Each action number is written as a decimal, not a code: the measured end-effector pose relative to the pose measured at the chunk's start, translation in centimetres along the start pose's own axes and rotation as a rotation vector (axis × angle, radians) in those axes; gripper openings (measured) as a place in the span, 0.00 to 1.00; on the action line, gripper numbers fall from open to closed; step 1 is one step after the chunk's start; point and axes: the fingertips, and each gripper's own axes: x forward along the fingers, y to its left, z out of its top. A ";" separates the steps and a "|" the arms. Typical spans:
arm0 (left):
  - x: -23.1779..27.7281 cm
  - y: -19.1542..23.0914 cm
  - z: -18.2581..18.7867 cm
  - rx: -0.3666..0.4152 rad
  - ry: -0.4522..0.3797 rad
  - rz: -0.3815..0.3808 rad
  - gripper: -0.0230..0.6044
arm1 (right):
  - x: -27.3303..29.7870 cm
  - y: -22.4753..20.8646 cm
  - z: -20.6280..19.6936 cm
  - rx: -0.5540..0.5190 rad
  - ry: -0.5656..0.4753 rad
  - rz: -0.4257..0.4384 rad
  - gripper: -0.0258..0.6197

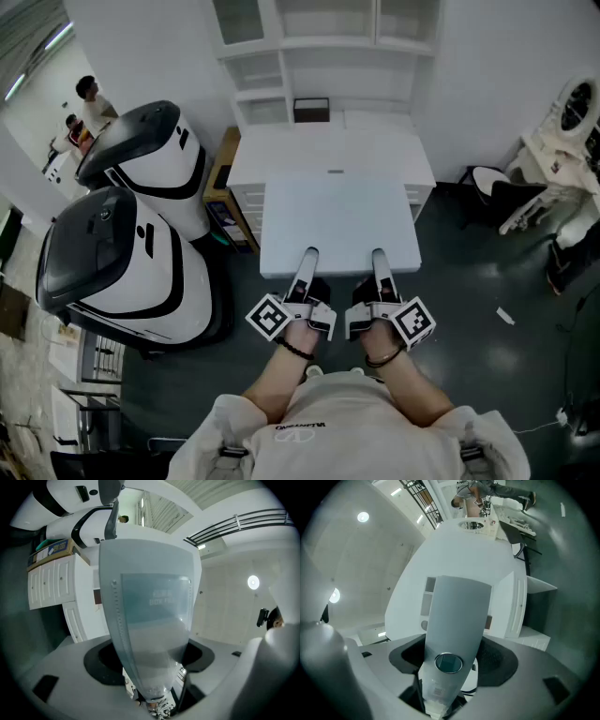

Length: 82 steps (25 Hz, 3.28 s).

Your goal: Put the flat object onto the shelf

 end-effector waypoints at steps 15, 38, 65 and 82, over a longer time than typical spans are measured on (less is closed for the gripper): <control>-0.7 1.4 2.5 -0.018 0.016 0.009 0.55 | 1.1 -0.1 -2.4 -0.030 -0.018 -0.020 0.54; 4.5 4.8 6.1 -0.014 0.012 0.015 0.55 | 7.8 -2.5 -2.7 -0.004 -0.013 -0.026 0.54; 24.5 10.6 4.2 0.062 -0.005 0.016 0.55 | 24.3 -8.3 9.7 0.046 0.030 0.019 0.54; 37.4 17.1 12.5 -0.007 0.027 -0.032 0.55 | 40.0 -10.4 10.2 -0.033 -0.019 0.018 0.54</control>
